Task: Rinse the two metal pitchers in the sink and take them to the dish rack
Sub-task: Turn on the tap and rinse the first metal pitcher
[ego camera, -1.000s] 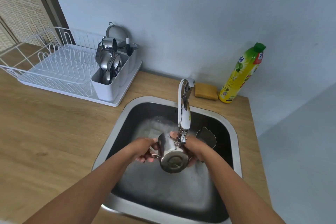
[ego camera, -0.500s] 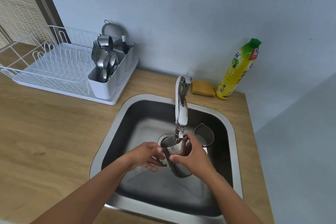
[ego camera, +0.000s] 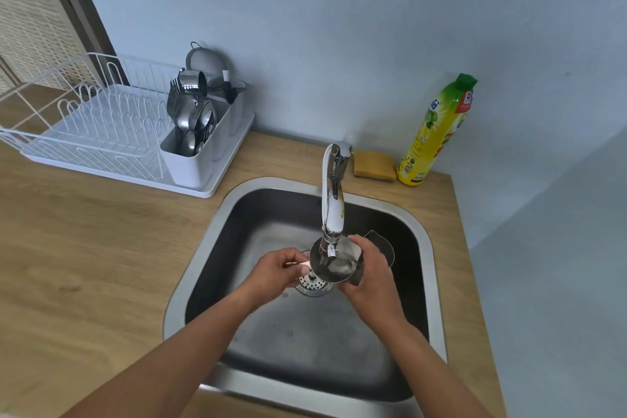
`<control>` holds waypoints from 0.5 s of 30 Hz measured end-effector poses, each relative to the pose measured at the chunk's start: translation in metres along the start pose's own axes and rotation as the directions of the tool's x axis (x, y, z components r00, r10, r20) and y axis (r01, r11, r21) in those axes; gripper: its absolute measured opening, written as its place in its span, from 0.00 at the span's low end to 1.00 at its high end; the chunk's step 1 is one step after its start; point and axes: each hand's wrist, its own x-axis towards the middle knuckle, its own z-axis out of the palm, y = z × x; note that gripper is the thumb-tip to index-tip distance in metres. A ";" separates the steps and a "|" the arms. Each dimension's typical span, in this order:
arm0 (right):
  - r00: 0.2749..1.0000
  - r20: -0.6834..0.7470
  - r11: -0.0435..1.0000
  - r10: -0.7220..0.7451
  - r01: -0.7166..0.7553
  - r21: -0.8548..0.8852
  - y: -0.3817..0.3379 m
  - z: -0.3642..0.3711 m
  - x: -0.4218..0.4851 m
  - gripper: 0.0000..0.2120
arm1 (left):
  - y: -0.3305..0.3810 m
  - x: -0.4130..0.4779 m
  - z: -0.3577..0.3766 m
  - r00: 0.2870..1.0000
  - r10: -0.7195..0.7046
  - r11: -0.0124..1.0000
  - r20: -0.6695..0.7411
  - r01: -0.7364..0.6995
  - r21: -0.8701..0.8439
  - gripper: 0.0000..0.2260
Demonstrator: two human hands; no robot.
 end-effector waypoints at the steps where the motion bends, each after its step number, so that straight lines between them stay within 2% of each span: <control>1: 1.000 -0.008 1.000 0.009 -0.009 0.016 0.000 0.003 0.003 0.38 | 0.002 -0.001 -0.002 0.999 0.033 0.999 -0.019 -0.032 0.035 0.03; 3: 0.999 -0.006 0.998 0.041 -0.041 0.053 -0.002 0.007 0.008 0.39 | 0.006 -0.003 -0.007 0.994 0.102 0.989 -0.049 -0.096 0.116 0.02; 5: 0.998 0.016 0.995 0.066 -0.067 0.077 -0.003 0.013 0.013 0.40 | 0.012 -0.007 -0.013 0.982 0.165 0.950 -0.091 -0.133 0.283 0.02; 8: 0.990 0.086 0.986 0.112 -0.121 0.116 -0.007 0.025 0.019 0.43 | 0.026 -0.017 -0.023 0.964 0.228 0.829 -0.136 -0.119 0.546 0.02; 15: 0.950 0.259 0.917 0.174 -0.252 0.308 -0.018 0.045 0.017 0.36 | 0.049 -0.035 -0.039 0.938 0.310 0.506 -0.156 -0.024 0.862 0.08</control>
